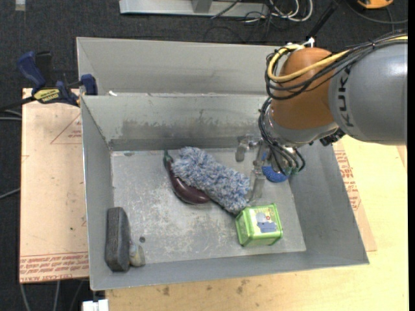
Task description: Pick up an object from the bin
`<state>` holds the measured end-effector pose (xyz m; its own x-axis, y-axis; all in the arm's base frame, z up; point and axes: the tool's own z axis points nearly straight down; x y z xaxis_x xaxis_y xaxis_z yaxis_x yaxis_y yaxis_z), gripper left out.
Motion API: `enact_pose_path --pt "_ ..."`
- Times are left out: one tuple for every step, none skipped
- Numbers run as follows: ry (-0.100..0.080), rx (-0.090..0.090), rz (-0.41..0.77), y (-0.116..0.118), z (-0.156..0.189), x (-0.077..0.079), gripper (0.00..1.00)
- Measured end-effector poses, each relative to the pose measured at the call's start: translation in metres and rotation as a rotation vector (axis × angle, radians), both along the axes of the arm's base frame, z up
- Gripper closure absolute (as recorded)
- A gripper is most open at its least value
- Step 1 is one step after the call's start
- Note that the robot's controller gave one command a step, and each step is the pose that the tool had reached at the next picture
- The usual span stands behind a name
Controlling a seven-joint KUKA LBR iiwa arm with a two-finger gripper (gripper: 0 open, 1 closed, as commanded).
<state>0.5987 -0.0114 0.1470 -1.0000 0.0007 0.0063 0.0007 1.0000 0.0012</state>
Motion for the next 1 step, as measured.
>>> enact_pose_path --pt "-0.007 0.0 0.0 0.0 0.0048 0.0018 0.0"
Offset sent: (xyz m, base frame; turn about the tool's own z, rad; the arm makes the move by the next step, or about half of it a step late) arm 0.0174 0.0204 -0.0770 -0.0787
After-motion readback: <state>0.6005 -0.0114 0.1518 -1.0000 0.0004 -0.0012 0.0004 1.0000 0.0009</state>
